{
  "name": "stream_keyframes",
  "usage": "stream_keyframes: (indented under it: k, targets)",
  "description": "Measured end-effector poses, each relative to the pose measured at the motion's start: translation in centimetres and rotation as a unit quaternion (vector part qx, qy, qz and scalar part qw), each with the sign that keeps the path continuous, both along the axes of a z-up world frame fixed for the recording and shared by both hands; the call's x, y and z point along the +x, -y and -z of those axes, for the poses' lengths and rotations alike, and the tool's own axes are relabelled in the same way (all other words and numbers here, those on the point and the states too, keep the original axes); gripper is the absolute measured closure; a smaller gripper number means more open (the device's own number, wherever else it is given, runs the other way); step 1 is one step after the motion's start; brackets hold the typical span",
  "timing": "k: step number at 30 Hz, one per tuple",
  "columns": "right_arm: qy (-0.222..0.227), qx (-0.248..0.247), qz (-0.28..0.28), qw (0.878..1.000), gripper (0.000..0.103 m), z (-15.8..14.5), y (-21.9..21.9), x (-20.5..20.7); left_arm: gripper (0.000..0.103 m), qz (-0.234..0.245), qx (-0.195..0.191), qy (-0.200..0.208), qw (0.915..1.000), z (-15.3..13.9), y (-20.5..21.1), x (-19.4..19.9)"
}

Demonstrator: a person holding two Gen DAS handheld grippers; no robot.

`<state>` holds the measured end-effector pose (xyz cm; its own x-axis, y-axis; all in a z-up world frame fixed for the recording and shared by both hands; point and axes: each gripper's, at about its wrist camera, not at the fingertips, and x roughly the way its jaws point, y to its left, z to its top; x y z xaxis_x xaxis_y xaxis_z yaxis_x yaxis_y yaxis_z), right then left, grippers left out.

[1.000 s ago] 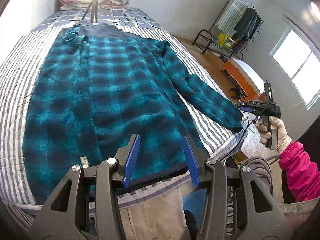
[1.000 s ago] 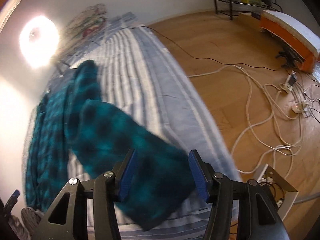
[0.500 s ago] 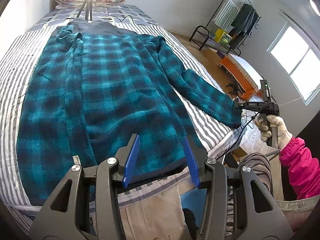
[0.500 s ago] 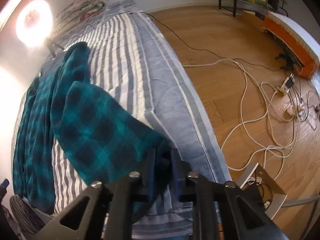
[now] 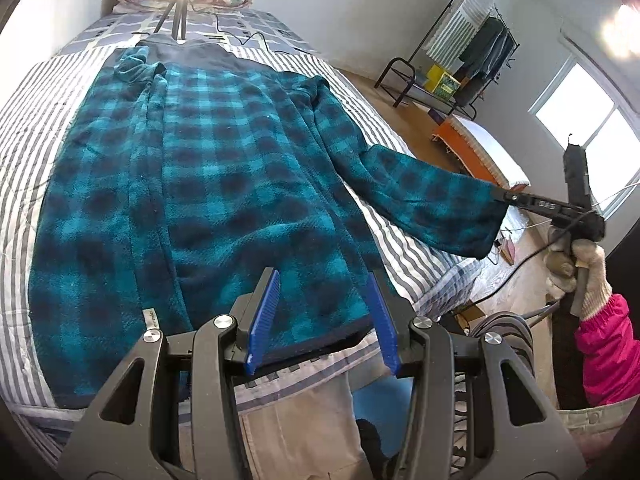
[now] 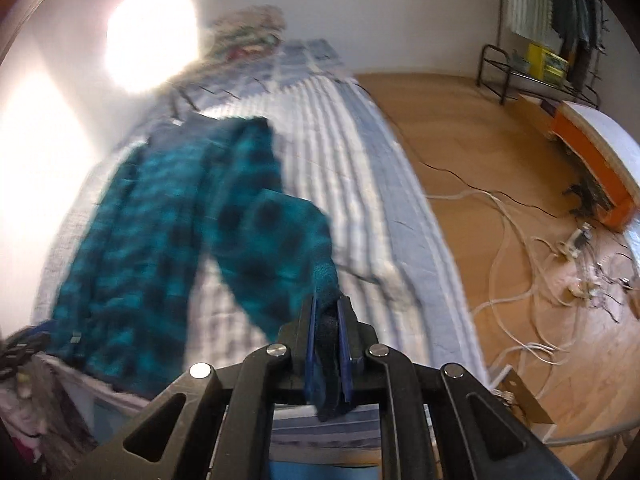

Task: Fold large clothes
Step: 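Fold the sleeve across the body with the right tool while the left tool grasps the hem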

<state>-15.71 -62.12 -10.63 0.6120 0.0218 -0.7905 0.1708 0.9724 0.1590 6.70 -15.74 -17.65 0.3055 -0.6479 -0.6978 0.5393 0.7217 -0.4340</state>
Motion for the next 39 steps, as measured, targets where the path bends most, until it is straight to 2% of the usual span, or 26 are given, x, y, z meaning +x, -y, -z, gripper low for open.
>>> stream_keyframes:
  k: [8,13,17,22,24,26,27,28,32,35,39]
  targets:
    - [0.034,0.042,-0.088,0.995,0.096,-2.6,-8.0,0.8,0.057,-0.02,-0.016,-0.015,0.9996,0.3,-0.9,0.6]
    - [0.035,0.092,-0.166,0.981,0.096,-2.5,-14.4,1.9,0.057,-0.041,-0.038,-0.033,0.9979,0.7,-2.6,1.3]
    - [0.007,0.111,-0.235,0.966,0.096,-0.1,-20.1,3.1,0.057,-0.063,-0.054,-0.055,0.995,1.5,-4.0,2.0]
    - [-0.042,0.121,-0.267,0.955,0.096,5.3,-23.6,5.4,0.057,-0.077,-0.068,-0.087,0.9909,2.9,-5.0,2.8]
    - [-0.058,0.127,-0.274,0.951,0.095,6.8,-23.8,5.8,0.057,-0.076,-0.074,-0.107,0.9886,3.6,-4.9,3.3]
    - [-0.073,0.133,-0.28,0.948,0.087,8.2,-24.1,6.3,0.051,-0.077,-0.079,-0.122,0.9864,4.3,-4.7,3.6]
    - [-0.082,0.14,-0.284,0.945,0.082,8.6,-23.9,6.6,0.049,-0.076,-0.083,-0.13,0.9851,4.6,-4.5,3.8]
    - [-0.087,0.149,-0.286,0.943,0.069,8.8,-23.7,6.6,0.049,-0.075,-0.084,-0.136,0.9843,5.0,-4.2,3.9]
    - [-0.068,0.164,-0.296,0.939,0.066,7.7,-21.6,6.5,0.049,-0.069,-0.073,-0.151,0.9834,6.2,-2.9,4.6]
    - [-0.052,0.163,-0.27,0.948,0.058,6.8,-18.5,7.5,0.049,-0.06,-0.057,-0.163,0.9832,7.4,-1.6,5.1]
    - [-0.043,0.152,-0.214,0.964,0.058,6.5,-14.3,10.8,0.049,-0.042,-0.043,-0.171,0.9834,8.8,0.1,5.2]
